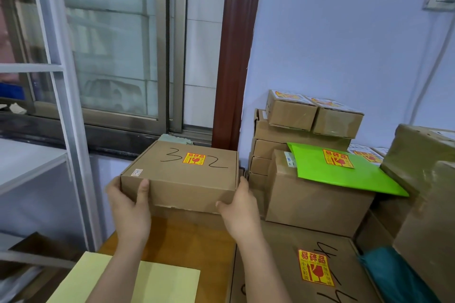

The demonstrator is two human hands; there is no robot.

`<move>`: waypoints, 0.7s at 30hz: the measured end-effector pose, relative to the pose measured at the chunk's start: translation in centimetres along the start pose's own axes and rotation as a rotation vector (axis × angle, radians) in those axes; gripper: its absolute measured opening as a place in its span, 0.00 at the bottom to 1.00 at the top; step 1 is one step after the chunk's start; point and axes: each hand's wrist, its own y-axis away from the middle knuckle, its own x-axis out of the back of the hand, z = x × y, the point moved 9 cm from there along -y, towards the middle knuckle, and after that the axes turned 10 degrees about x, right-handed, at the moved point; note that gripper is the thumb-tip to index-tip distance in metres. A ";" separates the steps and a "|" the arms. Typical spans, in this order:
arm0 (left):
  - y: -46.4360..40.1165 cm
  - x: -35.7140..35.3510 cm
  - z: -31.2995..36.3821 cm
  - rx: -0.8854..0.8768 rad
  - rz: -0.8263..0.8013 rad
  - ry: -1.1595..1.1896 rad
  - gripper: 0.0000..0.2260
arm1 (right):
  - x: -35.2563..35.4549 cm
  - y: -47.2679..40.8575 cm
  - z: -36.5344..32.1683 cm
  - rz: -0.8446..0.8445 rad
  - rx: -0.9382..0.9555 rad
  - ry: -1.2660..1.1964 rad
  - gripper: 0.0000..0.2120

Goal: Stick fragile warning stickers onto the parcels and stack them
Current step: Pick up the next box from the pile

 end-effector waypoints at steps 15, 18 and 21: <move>-0.5 -1.9 -0.7 0.011 -0.176 -0.142 0.32 | 0.3 0.1 -0.1 0.049 -0.011 0.001 0.26; -0.6 -1.9 -0.8 0.010 -0.175 -0.162 0.33 | 0.4 0.2 -0.2 0.062 -0.008 -0.001 0.25; -0.6 -2.0 -0.9 0.004 -0.172 -0.186 0.34 | 0.6 0.1 -0.2 0.081 -0.002 0.003 0.26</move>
